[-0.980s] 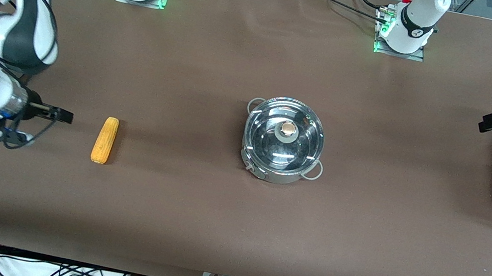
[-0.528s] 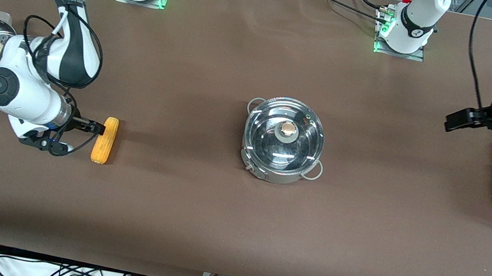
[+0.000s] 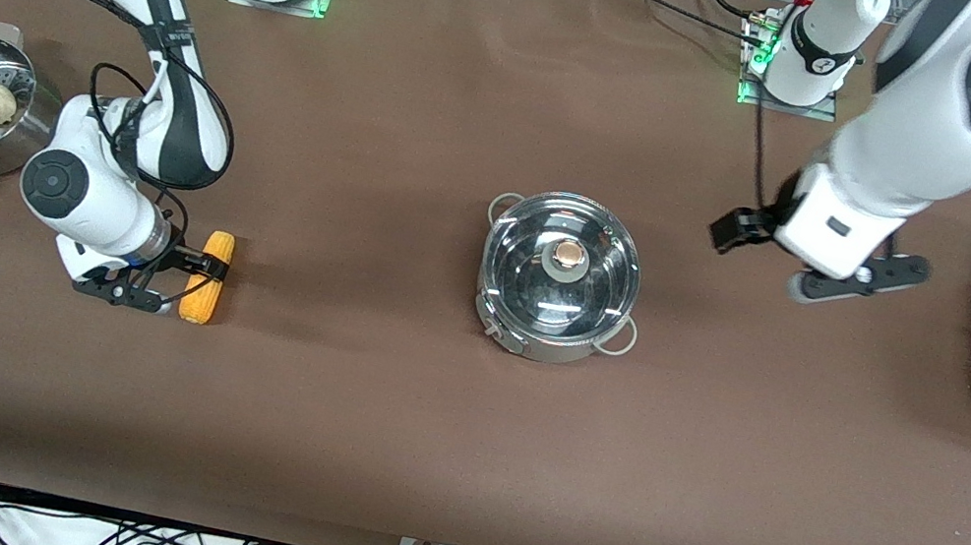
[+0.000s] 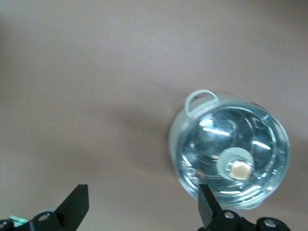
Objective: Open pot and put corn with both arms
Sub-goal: 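Grasp the corn with the right gripper while the left gripper grasps the lid knob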
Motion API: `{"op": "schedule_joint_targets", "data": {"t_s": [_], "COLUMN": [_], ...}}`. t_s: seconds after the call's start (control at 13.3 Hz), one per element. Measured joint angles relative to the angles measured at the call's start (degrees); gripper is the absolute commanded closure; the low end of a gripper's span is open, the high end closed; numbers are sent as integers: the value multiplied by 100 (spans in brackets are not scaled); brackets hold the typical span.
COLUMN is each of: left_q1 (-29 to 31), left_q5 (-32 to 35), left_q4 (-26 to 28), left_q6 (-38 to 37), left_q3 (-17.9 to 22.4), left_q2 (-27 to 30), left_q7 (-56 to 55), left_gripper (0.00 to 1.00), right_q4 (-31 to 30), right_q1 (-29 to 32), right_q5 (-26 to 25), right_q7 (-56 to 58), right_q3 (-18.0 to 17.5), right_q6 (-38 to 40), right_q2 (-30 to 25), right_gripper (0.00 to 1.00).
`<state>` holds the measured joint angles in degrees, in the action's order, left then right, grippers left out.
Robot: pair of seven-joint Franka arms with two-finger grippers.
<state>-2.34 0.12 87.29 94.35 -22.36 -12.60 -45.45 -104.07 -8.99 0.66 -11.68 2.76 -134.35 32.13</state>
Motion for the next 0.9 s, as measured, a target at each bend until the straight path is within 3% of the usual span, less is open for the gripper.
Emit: {"op": "schedule_joint_targets", "data": {"t_s": [0.45,0.9], "left_q1": [-424,-830], "left_q5": [-1,16], "left_q4": [5,5], "left_q6": [297,1101], "left_q3": [-240,-357], "left_q2": [-623,-1104], "left_q7": [-351,-788], "left_gripper": [0,0], "right_q4": [-384,-474], "right_q1": [20,24], "right_q5": [0,0], "right_q7": [0,0], "right_q3": [8,8], "right_q6": [-575,-907], "right_q2": [38,196], "right_gripper": [0,1]}}
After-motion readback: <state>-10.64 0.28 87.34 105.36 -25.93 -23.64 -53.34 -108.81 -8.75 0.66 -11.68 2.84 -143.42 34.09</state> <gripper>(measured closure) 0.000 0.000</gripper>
